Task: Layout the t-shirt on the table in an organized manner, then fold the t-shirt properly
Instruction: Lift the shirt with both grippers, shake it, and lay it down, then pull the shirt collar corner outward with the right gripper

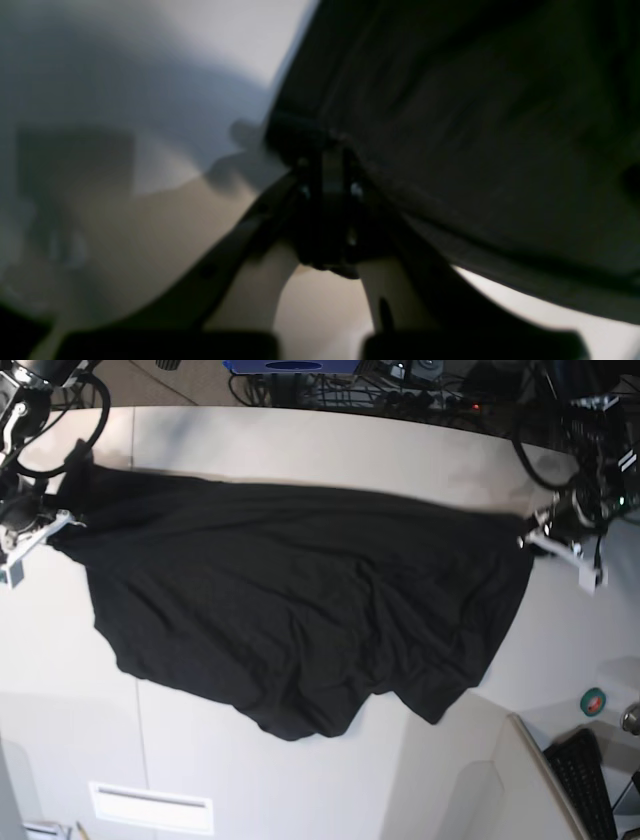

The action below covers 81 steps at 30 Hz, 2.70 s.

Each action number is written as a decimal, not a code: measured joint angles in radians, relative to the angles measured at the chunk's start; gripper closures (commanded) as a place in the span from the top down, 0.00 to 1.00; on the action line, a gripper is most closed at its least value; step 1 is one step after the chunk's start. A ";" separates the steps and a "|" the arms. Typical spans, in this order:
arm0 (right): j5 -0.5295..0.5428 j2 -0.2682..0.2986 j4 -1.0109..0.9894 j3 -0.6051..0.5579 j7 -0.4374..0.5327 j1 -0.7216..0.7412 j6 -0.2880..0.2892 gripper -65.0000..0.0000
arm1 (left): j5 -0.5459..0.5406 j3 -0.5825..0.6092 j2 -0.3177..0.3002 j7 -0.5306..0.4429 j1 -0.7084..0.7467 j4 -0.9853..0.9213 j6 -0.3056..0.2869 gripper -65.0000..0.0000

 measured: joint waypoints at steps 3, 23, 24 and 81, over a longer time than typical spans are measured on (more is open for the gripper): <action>-0.002 0.029 -0.025 0.000 -0.006 0.083 -0.001 0.00 | -0.018 0.073 0.003 0.066 -0.118 0.002 0.061 0.00; -0.003 0.362 -0.776 -0.249 0.253 0.923 -0.064 0.00 | -0.005 0.592 0.040 -0.119 -1.107 -0.697 0.209 0.00; -0.003 0.370 -0.776 -0.279 0.257 0.958 -0.066 0.00 | -0.010 0.598 0.051 -0.133 -1.147 -0.719 0.209 0.00; 0.000 0.154 -0.389 -0.001 0.264 0.008 -0.066 0.55 | -0.006 0.345 -0.025 -0.103 0.008 0.011 0.242 0.00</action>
